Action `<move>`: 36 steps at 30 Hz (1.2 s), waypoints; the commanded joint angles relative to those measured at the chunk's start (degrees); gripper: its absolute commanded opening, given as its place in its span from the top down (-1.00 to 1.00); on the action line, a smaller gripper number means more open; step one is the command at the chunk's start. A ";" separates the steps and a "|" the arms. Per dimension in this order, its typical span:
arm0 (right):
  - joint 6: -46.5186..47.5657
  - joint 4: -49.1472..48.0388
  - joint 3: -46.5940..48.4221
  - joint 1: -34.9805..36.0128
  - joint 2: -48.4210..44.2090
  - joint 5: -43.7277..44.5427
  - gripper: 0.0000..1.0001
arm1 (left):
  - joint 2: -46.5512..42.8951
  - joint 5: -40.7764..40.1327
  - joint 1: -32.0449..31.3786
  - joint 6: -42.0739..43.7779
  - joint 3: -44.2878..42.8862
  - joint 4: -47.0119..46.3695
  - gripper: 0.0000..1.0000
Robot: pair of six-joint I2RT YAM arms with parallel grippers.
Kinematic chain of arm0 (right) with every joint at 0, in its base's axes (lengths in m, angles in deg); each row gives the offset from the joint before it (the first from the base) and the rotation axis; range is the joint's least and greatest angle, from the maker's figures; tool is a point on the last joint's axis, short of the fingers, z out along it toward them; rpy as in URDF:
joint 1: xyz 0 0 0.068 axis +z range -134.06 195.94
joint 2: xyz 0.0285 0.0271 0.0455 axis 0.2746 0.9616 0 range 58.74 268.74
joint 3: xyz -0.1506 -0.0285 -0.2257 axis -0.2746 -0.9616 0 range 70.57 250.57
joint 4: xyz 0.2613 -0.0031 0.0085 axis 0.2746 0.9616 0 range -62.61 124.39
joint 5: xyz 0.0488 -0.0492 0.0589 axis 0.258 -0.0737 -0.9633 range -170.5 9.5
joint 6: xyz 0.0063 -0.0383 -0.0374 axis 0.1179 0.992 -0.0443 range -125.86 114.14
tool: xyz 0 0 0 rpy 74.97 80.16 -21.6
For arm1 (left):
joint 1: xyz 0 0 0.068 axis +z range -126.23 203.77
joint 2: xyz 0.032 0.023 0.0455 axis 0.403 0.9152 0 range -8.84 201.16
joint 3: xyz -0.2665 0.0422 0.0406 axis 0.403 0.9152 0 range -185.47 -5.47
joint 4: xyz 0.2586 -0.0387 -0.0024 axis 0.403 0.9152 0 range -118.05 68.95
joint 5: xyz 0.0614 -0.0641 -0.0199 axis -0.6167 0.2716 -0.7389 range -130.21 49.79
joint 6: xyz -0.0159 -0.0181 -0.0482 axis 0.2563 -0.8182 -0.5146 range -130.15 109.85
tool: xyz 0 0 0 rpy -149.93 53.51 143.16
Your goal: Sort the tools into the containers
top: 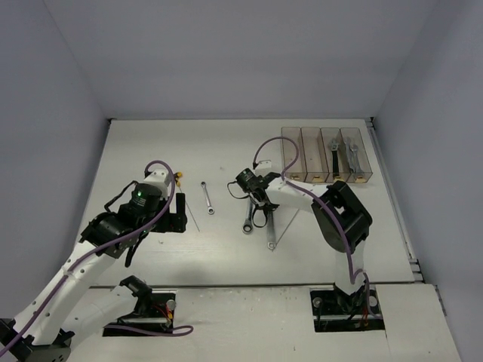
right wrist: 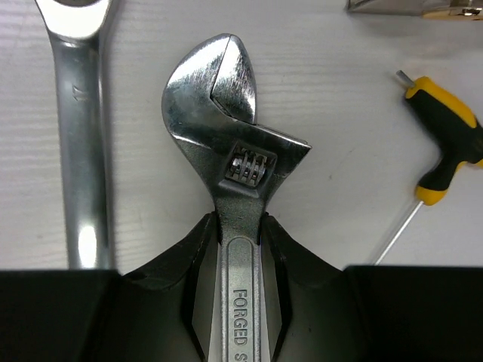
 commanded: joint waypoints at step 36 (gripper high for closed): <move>37.29 -7.32 21.28 -41.80 -11.78 -25.94 1.00 | 7.83 -6.23 1.06 -0.47 -3.47 -0.83 -0.74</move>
